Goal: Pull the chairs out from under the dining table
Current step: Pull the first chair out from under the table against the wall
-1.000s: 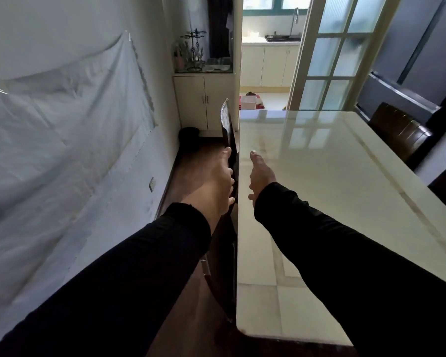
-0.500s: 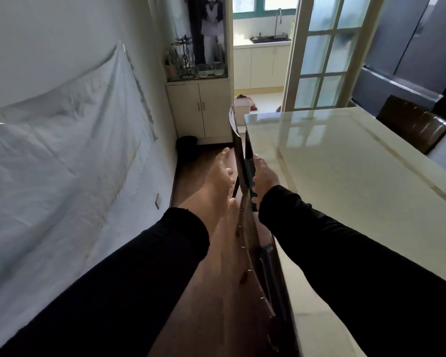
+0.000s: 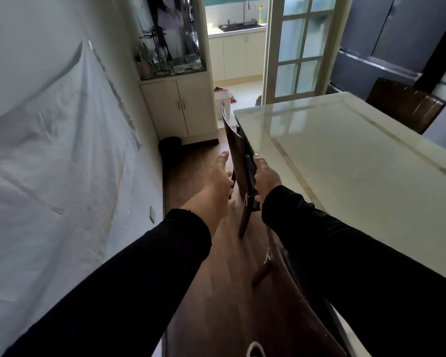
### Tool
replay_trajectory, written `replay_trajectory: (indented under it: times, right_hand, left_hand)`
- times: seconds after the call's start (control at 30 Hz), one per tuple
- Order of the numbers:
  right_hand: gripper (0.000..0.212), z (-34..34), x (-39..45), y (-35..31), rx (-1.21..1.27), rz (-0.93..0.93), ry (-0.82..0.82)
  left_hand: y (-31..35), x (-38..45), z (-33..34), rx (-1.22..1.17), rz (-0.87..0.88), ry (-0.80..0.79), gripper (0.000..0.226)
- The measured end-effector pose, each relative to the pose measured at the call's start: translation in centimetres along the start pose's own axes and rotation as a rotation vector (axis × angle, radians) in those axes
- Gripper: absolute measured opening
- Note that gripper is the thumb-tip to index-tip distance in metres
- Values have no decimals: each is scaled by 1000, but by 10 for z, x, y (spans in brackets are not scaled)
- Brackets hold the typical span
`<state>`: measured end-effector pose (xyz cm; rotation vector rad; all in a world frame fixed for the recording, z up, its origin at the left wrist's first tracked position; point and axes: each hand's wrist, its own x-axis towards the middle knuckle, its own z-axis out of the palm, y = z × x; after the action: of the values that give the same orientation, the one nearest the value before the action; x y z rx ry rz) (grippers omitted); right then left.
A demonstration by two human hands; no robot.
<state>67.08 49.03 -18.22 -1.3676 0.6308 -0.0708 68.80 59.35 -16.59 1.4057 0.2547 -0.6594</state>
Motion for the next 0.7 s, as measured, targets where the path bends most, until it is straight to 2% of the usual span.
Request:
replay_trajectory:
  times: [0.1, 0.2, 0.53, 0.6, 0.7]
  right_hand:
    - [46, 10, 33, -6, 14, -16, 21]
    - [42, 21, 70, -11, 29, -11, 20]
    - [41, 50, 157, -33, 22, 36, 62]
    - [43, 52, 170, -35, 25, 34, 81]
    - [58, 56, 197, -41, 29, 23, 115]
  left_hand:
    - [16, 24, -3, 20, 15, -18, 81]
    - [30, 49, -8, 11, 7, 19, 72]
    - [82, 132, -9, 32, -36, 31, 76]
    - [87, 146, -5, 63, -47, -4, 79]
    - [100, 177, -4, 85, -62, -29, 68]
